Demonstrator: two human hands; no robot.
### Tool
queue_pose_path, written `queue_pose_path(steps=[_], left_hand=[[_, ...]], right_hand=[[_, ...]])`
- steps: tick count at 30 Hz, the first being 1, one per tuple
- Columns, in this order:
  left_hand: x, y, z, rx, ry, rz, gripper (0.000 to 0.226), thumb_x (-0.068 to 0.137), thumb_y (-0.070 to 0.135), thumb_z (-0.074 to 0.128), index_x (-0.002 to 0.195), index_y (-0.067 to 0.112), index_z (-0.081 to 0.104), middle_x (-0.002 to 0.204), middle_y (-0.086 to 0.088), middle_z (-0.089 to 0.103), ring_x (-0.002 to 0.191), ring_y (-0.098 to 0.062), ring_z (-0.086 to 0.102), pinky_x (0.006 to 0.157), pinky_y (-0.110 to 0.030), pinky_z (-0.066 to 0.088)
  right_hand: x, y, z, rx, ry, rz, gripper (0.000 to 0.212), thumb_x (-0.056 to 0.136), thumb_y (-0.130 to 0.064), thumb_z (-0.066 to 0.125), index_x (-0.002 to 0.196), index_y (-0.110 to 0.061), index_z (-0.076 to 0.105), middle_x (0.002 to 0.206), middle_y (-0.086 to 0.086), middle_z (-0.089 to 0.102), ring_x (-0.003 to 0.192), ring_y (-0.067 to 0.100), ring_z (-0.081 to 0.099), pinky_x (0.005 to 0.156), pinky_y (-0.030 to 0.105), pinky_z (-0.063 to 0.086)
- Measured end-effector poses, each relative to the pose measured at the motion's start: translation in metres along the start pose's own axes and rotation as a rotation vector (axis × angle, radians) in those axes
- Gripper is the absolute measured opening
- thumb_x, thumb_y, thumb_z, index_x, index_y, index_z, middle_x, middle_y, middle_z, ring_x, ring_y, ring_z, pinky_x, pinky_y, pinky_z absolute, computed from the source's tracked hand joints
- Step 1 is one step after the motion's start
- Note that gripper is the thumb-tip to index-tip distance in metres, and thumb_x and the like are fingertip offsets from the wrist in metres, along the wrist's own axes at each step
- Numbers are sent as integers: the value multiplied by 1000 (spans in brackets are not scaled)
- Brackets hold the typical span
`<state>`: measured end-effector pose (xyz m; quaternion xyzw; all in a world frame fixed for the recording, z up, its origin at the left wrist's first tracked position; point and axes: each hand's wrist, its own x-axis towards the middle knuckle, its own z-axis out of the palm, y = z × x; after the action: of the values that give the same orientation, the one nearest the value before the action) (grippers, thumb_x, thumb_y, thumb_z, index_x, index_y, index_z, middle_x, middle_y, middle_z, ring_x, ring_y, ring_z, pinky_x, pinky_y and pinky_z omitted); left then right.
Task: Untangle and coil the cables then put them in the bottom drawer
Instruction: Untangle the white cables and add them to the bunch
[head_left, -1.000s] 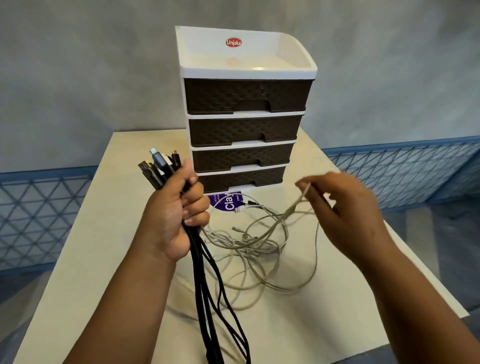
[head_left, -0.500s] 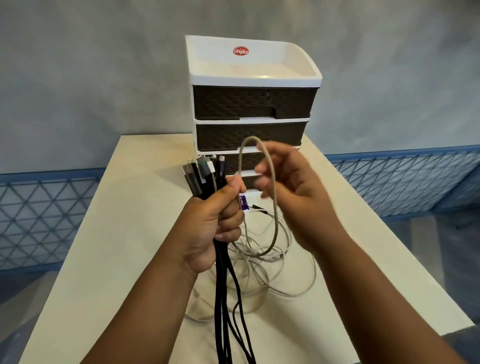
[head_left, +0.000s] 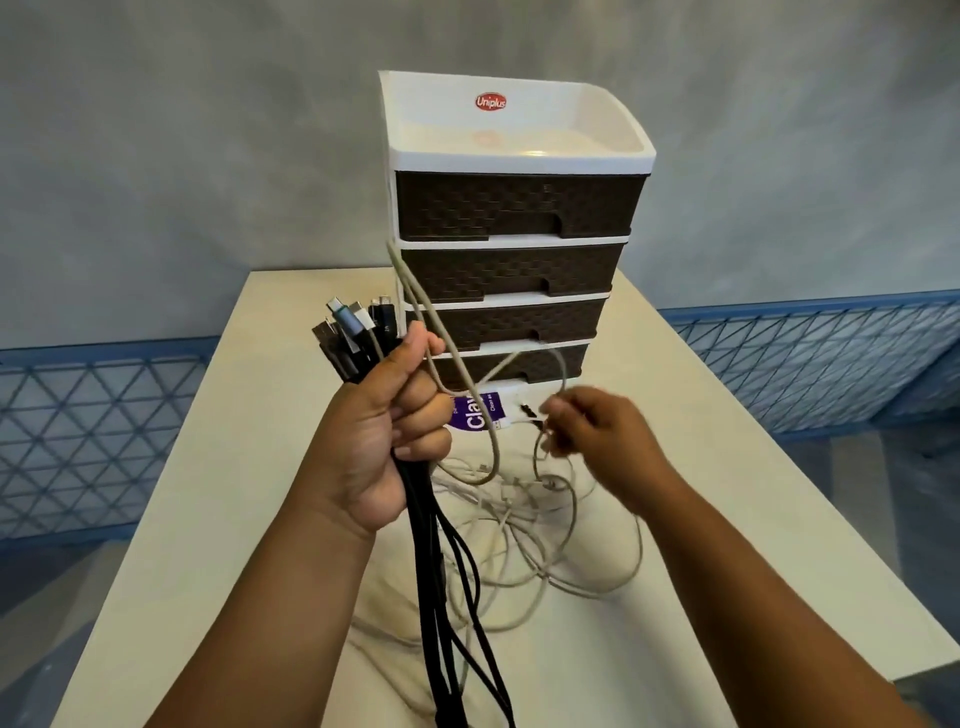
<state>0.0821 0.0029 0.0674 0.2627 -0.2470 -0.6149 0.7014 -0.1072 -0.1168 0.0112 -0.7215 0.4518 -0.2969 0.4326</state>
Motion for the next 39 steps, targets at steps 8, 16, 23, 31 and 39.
queue_pose_path(steps=[8, 16, 23, 31, 39], left_hand=[[7, -18, 8, 126, 128, -88, 35, 96, 15, 47, 127, 15, 62, 51, 9, 21, 39, -2, 17, 33, -14, 18], [-4, -28, 24, 289, -4, -163, 29, 86, 39, 59, 70, 16, 54, 52, 6, 13, 40, -4, 12, 38, -15, 11], [-17, -27, 32, 307, -103, -250, 28, 89, 38, 59, 74, 15, 57, 47, 9, 18, 38, -3, 14, 36, -13, 14], [-61, -44, 62, 346, -75, -219, 37, 91, 32, 54, 119, 11, 68, 52, 8, 18, 43, -4, 11, 38, -17, 10], [-137, -36, 99, 276, -115, -12, 26, 93, 36, 50, 91, 16, 66, 50, 9, 17, 39, -3, 12, 33, -10, 19]], right_hand=[[-15, -110, -25, 526, -21, -428, 17, 102, -11, 45, 99, -3, 60, 85, 18, 65, 81, 33, 70, 71, 34, 58], [-27, -113, -25, 627, -92, -469, 16, 99, -10, 49, 109, -4, 60, 94, 17, 67, 83, 30, 69, 72, 34, 55], [-55, -79, -31, 681, -114, -401, 33, 94, -32, 50, 121, -15, 60, 110, 14, 64, 75, 25, 62, 68, 32, 49], [-104, -66, -80, 258, 126, -620, 29, 104, -27, 35, 89, -25, 60, 96, 3, 70, 95, 22, 69, 80, 33, 51], [-176, -40, -147, -283, -117, -409, 40, 97, -60, 29, 80, -34, 53, 68, -16, 57, 59, 6, 49, 57, 27, 37]])
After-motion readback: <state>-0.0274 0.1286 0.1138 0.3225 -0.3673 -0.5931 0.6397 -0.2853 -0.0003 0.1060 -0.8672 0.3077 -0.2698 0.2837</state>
